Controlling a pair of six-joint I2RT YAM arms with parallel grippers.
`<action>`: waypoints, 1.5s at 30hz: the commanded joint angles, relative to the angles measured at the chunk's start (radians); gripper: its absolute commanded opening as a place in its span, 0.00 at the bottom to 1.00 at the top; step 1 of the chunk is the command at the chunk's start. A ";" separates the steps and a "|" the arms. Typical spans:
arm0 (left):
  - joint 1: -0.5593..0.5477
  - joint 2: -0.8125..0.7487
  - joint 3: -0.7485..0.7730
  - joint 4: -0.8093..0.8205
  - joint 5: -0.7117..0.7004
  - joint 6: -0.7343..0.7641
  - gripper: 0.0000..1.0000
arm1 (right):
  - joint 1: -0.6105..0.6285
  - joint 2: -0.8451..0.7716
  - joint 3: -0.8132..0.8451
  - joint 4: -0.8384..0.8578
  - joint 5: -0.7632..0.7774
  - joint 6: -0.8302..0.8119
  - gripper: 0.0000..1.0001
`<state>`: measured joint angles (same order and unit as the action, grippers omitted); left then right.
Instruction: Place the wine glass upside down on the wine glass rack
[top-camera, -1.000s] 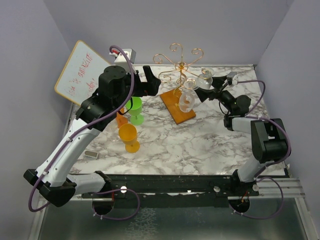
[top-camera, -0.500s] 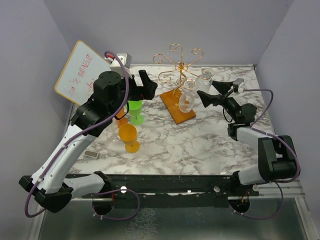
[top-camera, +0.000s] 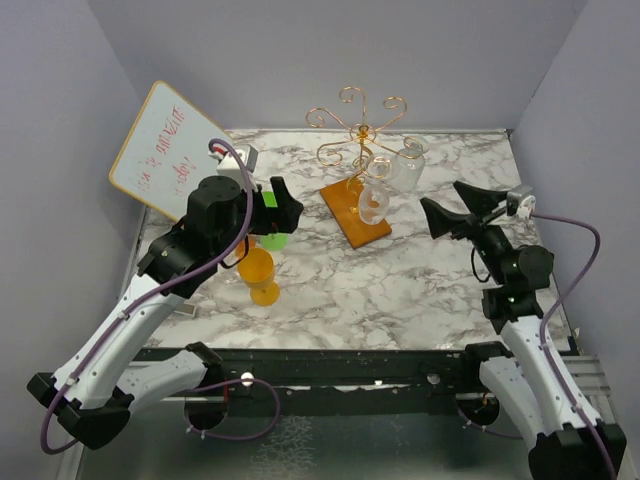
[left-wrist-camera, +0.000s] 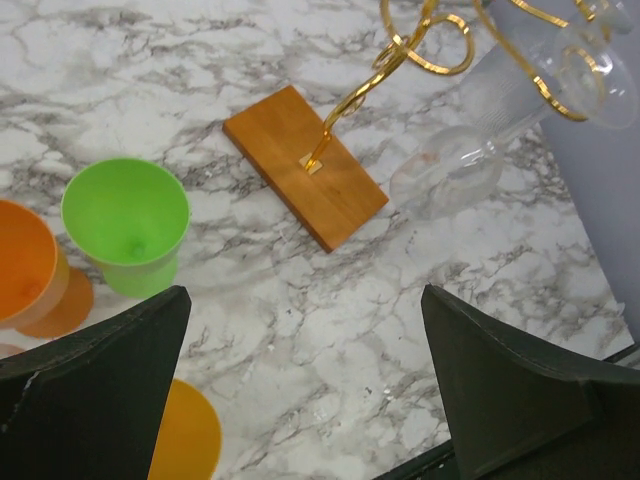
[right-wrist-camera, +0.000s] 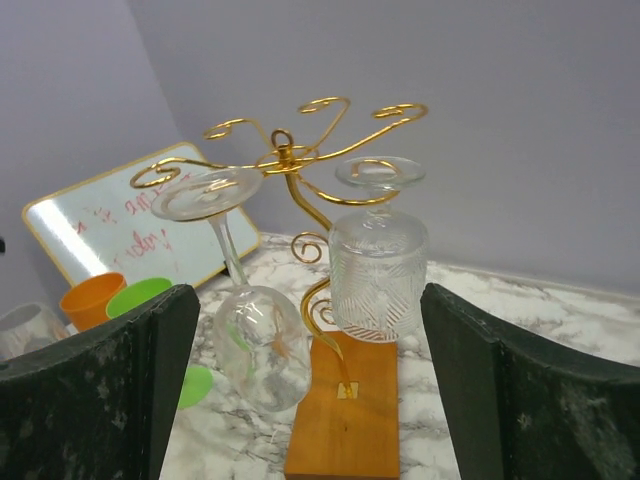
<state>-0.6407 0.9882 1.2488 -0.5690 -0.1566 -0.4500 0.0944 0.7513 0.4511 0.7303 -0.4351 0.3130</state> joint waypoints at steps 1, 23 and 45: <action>0.006 -0.040 -0.065 -0.114 -0.014 -0.042 0.97 | -0.001 -0.137 0.046 -0.497 0.251 0.144 0.96; 0.006 0.099 -0.205 -0.373 -0.042 -0.207 0.54 | -0.001 -0.371 0.044 -1.137 0.463 0.381 0.86; 0.006 0.229 -0.074 -0.260 0.421 -0.144 0.00 | -0.001 -0.388 -0.048 -1.072 0.278 0.533 0.96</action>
<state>-0.6376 1.2308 1.1728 -0.9241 0.0673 -0.6079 0.0944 0.4168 0.4633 -0.3676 -0.0788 0.7795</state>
